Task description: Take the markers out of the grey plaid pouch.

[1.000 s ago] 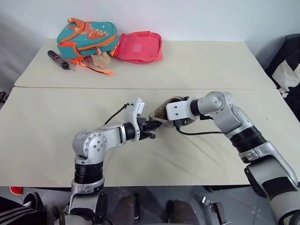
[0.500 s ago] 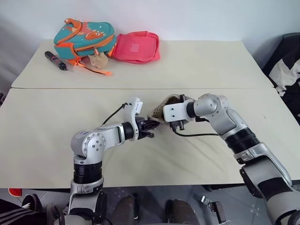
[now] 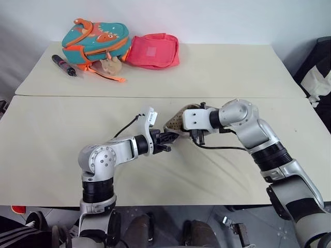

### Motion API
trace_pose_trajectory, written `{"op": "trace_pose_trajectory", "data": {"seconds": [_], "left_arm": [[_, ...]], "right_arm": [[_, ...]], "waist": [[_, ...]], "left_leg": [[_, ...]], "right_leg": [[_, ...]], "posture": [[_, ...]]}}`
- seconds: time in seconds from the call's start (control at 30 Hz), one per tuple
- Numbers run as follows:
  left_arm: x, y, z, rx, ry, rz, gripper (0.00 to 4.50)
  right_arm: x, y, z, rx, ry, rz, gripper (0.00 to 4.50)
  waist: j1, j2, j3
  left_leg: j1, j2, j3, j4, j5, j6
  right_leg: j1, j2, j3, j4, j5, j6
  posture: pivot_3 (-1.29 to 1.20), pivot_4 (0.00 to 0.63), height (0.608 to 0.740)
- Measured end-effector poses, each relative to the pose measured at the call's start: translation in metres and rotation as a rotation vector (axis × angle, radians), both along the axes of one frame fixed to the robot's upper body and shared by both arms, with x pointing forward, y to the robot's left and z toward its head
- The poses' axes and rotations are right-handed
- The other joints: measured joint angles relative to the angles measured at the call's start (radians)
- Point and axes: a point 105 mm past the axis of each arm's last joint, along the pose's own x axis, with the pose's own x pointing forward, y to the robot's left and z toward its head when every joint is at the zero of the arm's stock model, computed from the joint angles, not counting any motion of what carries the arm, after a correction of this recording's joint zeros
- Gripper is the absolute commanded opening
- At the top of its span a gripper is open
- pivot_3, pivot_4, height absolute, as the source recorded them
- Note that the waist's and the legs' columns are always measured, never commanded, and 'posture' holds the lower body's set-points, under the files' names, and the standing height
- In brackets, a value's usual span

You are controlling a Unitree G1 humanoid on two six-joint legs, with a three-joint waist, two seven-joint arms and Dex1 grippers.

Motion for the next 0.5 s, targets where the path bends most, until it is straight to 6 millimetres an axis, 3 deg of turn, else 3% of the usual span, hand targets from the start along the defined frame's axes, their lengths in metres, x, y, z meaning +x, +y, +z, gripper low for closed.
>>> {"op": "trace_pose_trajectory", "data": {"seconds": [0.17, 0.3, 0.5], "left_arm": [[-0.010, 0.006, 0.018, -0.092, 0.032, -0.080, 0.00], [-0.025, 0.009, 0.004, -0.108, 0.120, -0.174, 0.00], [-0.033, 0.002, -0.003, -0.087, 0.157, -0.239, 0.00]], "right_arm": [[-0.013, -0.010, 0.013, 0.020, 0.090, -0.009, 1.22], [-0.026, -0.026, 0.010, -0.103, 0.146, 0.004, 2.50], [-0.028, -0.029, -0.016, -0.238, 0.148, 0.024, 2.50]], "waist": [[0.002, 0.000, 0.000], [0.002, 0.000, 0.000], [-0.001, 0.000, 0.000]], "left_leg": [[0.000, 0.000, 0.000, 0.001, -0.002, -0.002], [0.001, 0.000, 0.001, 0.000, -0.002, -0.002], [0.001, 0.000, 0.003, 0.000, -0.003, -0.005]], "right_leg": [[0.000, 0.000, 0.000, 0.000, 0.000, 0.000], [0.000, 0.000, 0.003, 0.000, 0.000, 0.000], [-0.001, 0.001, 0.005, 0.000, 0.000, 0.000]], "posture": [[0.00, 0.150, 0.740], [0.00, 0.150, 0.740], [0.00, 0.150, 0.740]]}}
